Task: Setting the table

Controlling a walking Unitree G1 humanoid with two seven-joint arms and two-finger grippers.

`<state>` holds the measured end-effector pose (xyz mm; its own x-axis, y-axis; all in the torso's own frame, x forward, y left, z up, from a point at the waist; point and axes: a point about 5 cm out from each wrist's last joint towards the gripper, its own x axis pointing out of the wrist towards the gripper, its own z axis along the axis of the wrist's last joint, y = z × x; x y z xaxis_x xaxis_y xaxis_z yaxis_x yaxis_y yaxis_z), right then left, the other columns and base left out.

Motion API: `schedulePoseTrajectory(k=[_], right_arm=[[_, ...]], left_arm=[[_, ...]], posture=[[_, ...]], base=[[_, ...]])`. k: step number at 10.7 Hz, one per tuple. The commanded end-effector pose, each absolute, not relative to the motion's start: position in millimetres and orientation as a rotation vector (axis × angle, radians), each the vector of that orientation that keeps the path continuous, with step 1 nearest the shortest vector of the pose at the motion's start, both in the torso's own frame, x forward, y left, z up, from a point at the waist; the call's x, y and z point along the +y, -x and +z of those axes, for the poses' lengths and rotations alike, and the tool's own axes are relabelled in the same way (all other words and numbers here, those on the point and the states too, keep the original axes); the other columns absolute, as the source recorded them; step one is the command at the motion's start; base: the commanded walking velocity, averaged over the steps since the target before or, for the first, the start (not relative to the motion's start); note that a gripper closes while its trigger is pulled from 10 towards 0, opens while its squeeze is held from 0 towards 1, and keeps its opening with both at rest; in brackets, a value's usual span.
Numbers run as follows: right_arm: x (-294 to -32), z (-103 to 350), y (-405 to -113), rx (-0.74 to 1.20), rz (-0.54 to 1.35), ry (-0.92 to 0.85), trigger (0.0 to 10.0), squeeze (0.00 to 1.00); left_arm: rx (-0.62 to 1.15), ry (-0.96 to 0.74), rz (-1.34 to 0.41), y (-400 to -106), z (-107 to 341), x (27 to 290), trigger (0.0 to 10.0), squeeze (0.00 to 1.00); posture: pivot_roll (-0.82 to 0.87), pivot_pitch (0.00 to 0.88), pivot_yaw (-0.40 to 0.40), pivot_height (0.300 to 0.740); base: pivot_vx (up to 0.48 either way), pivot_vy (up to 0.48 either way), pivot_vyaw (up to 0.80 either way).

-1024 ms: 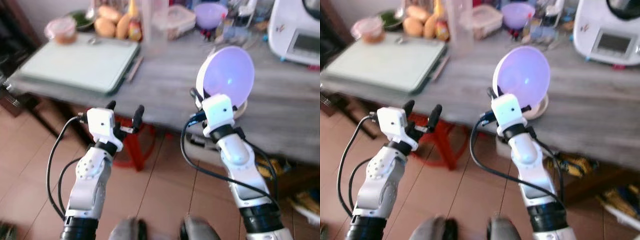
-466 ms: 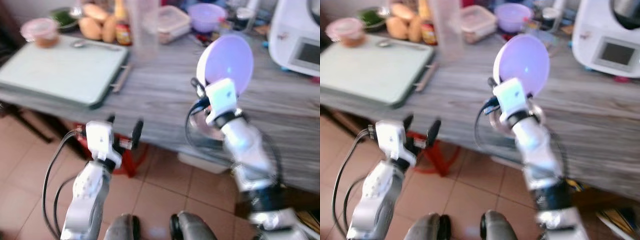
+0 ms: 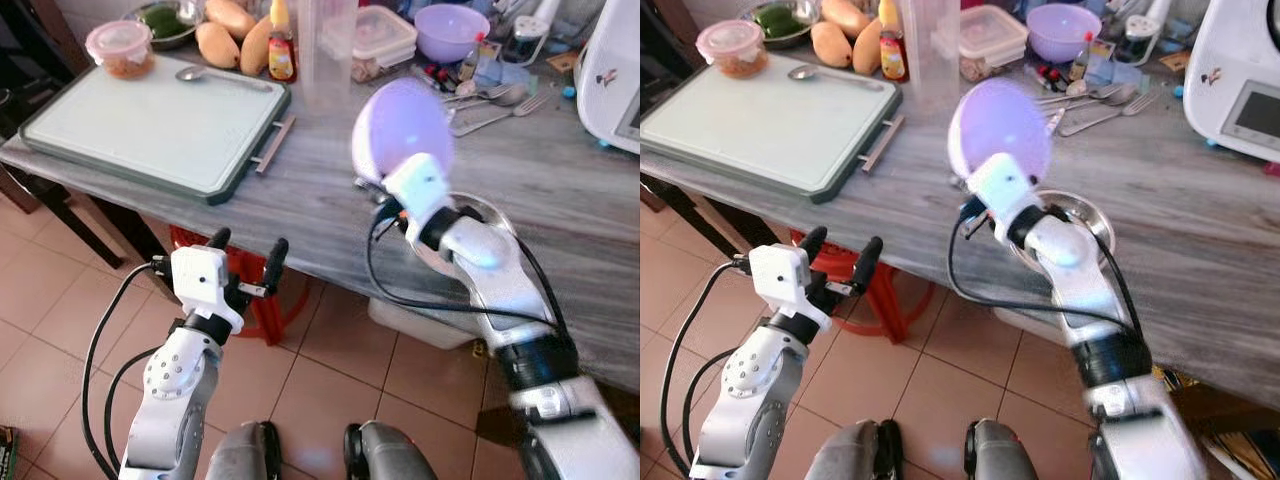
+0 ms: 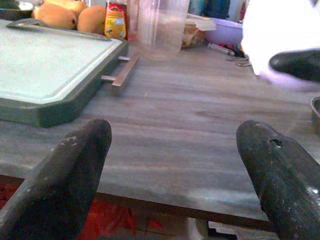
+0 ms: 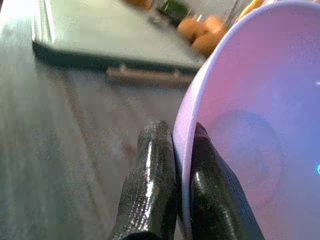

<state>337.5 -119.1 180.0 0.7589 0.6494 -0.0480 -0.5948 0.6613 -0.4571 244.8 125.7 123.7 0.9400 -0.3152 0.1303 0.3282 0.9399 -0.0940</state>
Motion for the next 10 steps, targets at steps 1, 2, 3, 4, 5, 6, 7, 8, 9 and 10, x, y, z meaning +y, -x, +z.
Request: schedulePoseTrajectory(k=[1, 2, 3, 4, 5, 6, 7, 8, 9, 10], right_arm=[[-118, 174, -339, -0.064, 0.738, 0.482, 10.0, 0.00], [-120, 170, -338, -0.042, 0.762, 0.501, 10.0, 0.00], [-122, 166, -337, -0.030, 0.782, 0.516, 10.0, 0.00], [-121, 165, -338, -0.028, 0.794, 0.526, 10.0, 0.00], [-120, 165, -338, -0.024, 0.804, 0.514, 10.0, 1.00], [-120, 165, -338, -0.023, 0.808, 0.522, 10.0, 1.00], [-121, 163, -336, -0.020, 0.820, 0.537, 10.0, 1.00], [-120, 164, -336, -0.022, 0.832, 0.545, 10.0, 1.00], [-120, 167, -335, -0.028, 0.844, 0.553, 10.0, 1.00], [-120, 169, -335, -0.026, 0.852, 0.560, 10.0, 1.00]], left_arm=[[-0.107, 0.106, -0.333, -242, 125, 127, 10.0, 0.00], [-0.103, 0.107, -0.334, -240, 124, 127, 10.0, 0.00], [-0.100, 0.108, -0.336, -240, 124, 127, 10.0, 0.00], [-0.099, 0.110, -0.341, -240, 124, 126, 10.0, 0.00], [-0.098, 0.111, -0.343, -240, 124, 126, 10.0, 0.00], [-0.098, 0.111, -0.344, -240, 125, 126, 10.0, 0.00], [-0.095, 0.111, -0.343, -240, 125, 126, 10.0, 0.00], [-0.092, 0.110, -0.344, -240, 124, 126, 10.0, 0.00], [-0.088, 0.110, -0.345, -241, 124, 126, 10.0, 0.00], [-0.086, 0.111, -0.346, -242, 123, 125, 10.0, 0.00]], posture=[[-0.02, 0.195, 0.010, 0.740], [-0.02, 0.196, 0.011, 0.740], [-0.02, 0.196, 0.012, 0.740], [-0.03, 0.197, 0.012, 0.740], [-0.03, 0.196, 0.013, 0.740], [-0.03, 0.197, 0.013, 0.740], [-0.02, 0.198, 0.014, 0.740], [-0.02, 0.197, 0.016, 0.740], [-0.03, 0.196, 0.016, 0.740], [-0.03, 0.195, 0.016, 0.740]], base=[[0.000, 0.000, 0.00], [0.000, 0.000, 0.00], [0.000, 0.000, 0.00], [0.000, 0.000, 0.00], [0.000, 0.000, 0.00], [0.000, 0.000, 0.00], [0.000, 0.000, 0.00], [0.000, 0.000, 0.00], [0.000, 0.000, 0.00], [0.000, 0.000, 0.00]])
